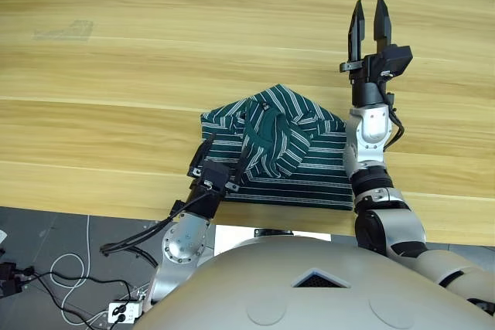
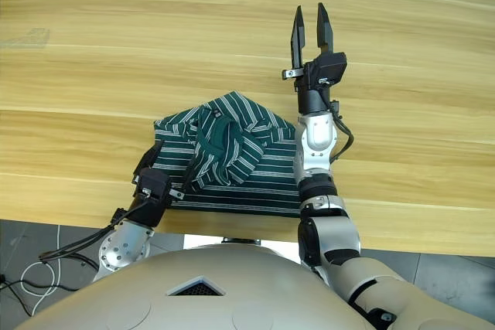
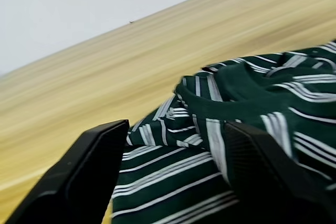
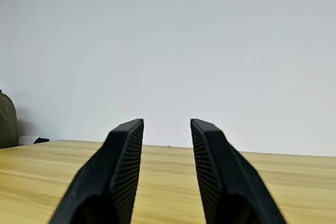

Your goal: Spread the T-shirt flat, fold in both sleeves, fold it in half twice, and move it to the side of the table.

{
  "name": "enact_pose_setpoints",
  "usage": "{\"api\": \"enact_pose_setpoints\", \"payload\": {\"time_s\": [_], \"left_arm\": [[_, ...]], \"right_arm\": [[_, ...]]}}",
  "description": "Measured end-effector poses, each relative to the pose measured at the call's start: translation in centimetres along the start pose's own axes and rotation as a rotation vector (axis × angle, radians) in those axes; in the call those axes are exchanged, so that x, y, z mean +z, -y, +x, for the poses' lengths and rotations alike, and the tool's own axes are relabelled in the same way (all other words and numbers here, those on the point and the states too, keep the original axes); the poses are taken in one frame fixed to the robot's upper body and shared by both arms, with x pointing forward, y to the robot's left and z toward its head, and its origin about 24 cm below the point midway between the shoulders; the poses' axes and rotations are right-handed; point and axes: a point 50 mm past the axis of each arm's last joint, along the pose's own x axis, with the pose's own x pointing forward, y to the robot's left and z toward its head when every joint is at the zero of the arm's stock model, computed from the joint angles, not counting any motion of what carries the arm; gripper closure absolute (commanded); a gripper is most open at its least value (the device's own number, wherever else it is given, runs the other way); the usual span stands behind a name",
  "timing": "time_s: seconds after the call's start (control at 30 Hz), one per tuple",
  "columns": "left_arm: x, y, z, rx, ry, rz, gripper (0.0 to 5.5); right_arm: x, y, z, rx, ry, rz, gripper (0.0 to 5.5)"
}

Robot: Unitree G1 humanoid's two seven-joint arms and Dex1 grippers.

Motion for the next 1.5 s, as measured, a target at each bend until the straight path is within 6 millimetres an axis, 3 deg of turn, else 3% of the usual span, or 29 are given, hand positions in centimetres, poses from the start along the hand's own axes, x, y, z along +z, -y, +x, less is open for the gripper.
{"api": "enact_pose_setpoints", "payload": {"time_s": [0.37, 0.6, 0.9, 1.5], "left_arm": [[0.2, 1.2, 0.2, -0.096, 0.018, -0.19, 2.14], [-0.3, 1.9, 1.0, -0.091, 0.01, -0.095, 2.14], [0.1, 2.9, 1.1, -0.192, 0.053, -0.122, 2.14], [-1.3, 2.7, 2.1, -0.13, 0.027, 0.025, 2.14]], "right_arm": [[-0.1, 0.0, 0.0, -0.008, -0.009, -0.002, 3.85], [-0.1, 0.0, 0.0, -0.009, -0.01, -0.003, 3.85], [-0.1, -0.5, 0.1, 0.001, -0.011, 0.004, 3.85], [-0.4, -0.5, 0.0, -0.002, -0.026, 0.006, 3.85]]}}
